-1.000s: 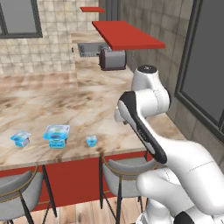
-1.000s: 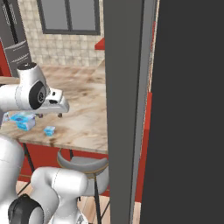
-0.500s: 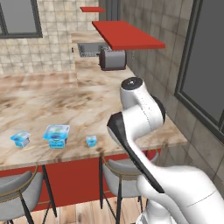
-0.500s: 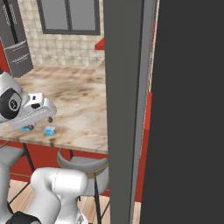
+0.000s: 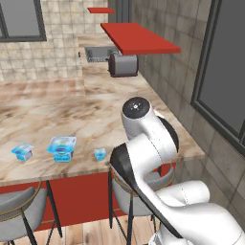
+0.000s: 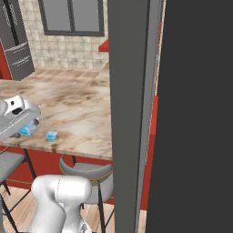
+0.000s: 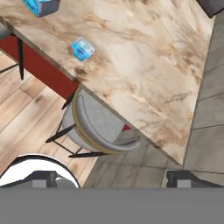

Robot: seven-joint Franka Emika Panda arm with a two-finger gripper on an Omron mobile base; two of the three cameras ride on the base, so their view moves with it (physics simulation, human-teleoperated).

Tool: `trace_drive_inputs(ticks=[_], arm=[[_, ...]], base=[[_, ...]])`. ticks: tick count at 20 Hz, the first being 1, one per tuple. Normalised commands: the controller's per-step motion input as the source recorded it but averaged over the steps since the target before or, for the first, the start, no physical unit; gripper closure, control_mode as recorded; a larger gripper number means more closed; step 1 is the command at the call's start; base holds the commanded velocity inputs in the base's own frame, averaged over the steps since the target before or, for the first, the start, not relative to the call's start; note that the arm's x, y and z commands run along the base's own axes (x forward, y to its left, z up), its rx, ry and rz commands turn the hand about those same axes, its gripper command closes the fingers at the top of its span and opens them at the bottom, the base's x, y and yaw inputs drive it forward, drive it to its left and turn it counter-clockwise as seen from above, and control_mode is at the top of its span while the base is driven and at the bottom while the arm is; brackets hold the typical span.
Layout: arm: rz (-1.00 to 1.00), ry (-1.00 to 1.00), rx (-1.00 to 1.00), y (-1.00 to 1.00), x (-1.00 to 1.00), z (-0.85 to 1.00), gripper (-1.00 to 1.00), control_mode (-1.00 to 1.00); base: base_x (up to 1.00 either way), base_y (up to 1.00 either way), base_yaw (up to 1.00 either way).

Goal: Stack the yogurt containers by placing the smaller containers on top of the larger containers.

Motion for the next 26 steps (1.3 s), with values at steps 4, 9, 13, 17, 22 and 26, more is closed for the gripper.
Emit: trace_drive_inputs(ticks=[4, 9, 13, 17, 22, 26], arm=[[0.25, -0.12, -0.04, 0.51, 0.0, 0.15, -1.0, -1.0], [0.21, -0.01, -0.01, 0.65, 0.0, 0.05, -1.0, -1.0], [0.21, 0.0, 0.0, 0.68, 0.0, 0.09, -1.0, -1.0], [0.19, 0.0, -0.03, 0.71, 0.01, 0.12, -1.0, -1.0], [0.14, 0.0, -0.07, 0.6, 0.01, 0.09, -1.0, -1.0], [0.12, 0.01, -0.06, 0.54, 0.09, 0.0, -1.0, -1.0]], base=[[0.0, 0.0, 0.0], [0.0, 0.0, 0.0], [0.0, 0.0, 0.0], [0.0, 0.0, 0.0], [0.0, 0.0, 0.0], [0.0, 0.0, 0.0]])
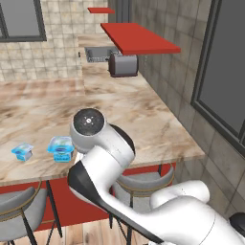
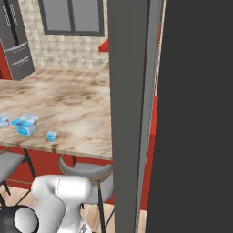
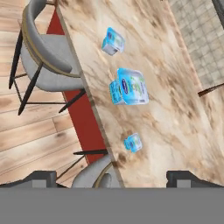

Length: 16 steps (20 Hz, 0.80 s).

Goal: Stack the yogurt containers by placing the smaller containers on top of the larger containers.

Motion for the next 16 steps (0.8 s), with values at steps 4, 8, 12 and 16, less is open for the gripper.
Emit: trace_drive_inputs(ticks=[4, 8, 12, 16], arm=[[0.11, 0.03, -0.04, 0.5, 0.17, 0.0, -1.0, -1.0], [0.07, 0.0, -0.04, 0.39, 0.19, 0.0, -1.0, -1.0], [0.0, 0.0, -0.04, 0.34, 0.13, 0.0, -1.0, -1.0], [0.0, 0.01, -0.03, 0.22, 0.16, 0.0, -1.0, -1.0]], base=[[0.0, 0.0, 0.0], [0.0, 0.0, 0.0], [0.0, 0.0, 0.0], [0.0, 0.0, 0.0]])
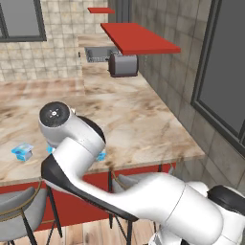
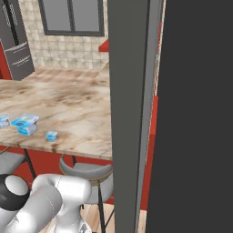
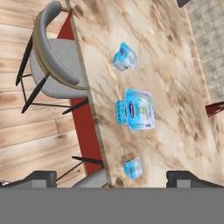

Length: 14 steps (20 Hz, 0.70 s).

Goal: Stack the yogurt containers by placing the smaller containers on top of the larger containers.

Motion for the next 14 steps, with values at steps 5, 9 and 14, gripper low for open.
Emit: trace_drive_inputs(ticks=[5, 9, 14], arm=[[0.0, 0.09, -0.04, 0.14, 0.22, 0.0, -1.0, -1.0], [0.0, 0.15, -0.05, 0.18, 0.22, -0.07, -1.0, -1.0], [0.0, 0.12, -0.08, 0.21, 0.07, -0.16, -1.0, -1.0]], base=[[0.0, 0.0, 0.0], [0.0, 0.0, 0.0], [0.0, 0.0, 0.0]])
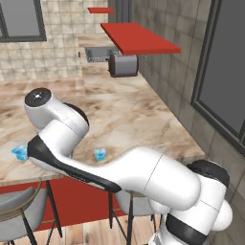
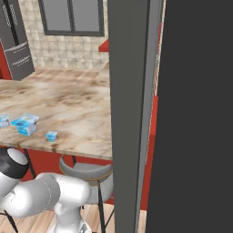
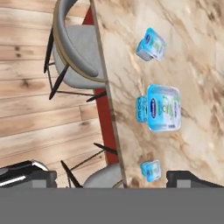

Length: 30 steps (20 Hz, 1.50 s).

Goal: Stack the yogurt containers by placing the smaller containers on top of the larger containers.

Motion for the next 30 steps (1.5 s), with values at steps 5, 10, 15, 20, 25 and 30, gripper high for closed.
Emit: trace_drive_inputs(ticks=[5, 10, 15, 20, 25, 30], arm=[[0.0, 0.08, -0.11, 0.11, 0.0, -0.24, -1.0, -1.0], [0.0, 0.03, -0.09, 0.03, 0.0, -0.2, -1.0, -1.0], [0.0, -0.01, -0.03, 0.06, 0.0, -0.12, -1.0, -1.0], [0.0, -0.07, 0.0, 0.03, 0.0, -0.13, -1.0, -1.0], [0.0, -0.16, 0.0, 0.0, 0.0, -0.13, -1.0, -1.0], [0.0, -0.09, 0.0, 0.0, 0.02, -0.08, -1.0, -1.0]], base=[[0.0, 0.0, 0.0], [0.0, 0.0, 0.0], [0.0, 0.0, 0.0], [0.0, 0.0, 0.0], [0.0, 0.0, 0.0], [0.0, 0.0, 0.0]])
